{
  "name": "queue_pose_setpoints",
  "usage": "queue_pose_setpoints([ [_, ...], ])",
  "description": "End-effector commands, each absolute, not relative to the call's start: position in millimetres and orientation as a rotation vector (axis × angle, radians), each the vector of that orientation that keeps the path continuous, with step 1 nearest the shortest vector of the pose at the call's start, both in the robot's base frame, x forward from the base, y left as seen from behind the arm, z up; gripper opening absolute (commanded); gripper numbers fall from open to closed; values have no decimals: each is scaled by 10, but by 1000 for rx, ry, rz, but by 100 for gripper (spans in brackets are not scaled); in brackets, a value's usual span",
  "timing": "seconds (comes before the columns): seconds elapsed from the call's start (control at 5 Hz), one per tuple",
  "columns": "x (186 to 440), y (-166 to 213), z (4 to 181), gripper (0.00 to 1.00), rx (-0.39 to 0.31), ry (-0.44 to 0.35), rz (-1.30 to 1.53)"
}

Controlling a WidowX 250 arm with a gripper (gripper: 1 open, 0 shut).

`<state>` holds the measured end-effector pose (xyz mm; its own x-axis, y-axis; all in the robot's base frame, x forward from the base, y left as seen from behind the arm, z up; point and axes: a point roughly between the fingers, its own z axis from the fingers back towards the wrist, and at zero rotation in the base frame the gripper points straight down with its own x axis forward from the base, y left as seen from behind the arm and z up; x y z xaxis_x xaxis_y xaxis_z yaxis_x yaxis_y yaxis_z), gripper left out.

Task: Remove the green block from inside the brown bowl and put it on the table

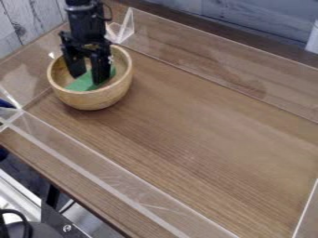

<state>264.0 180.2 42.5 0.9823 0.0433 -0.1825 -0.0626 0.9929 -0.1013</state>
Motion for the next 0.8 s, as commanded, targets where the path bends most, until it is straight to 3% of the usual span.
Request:
queue_pose_setpoints([
  [0.0, 2769, 1843, 523, 100, -60, 149, 43],
  [0.4, 2803, 1862, 640, 100, -42, 94, 31],
  [0.6, 2808, 1866, 600, 0, -25, 101, 36],
])
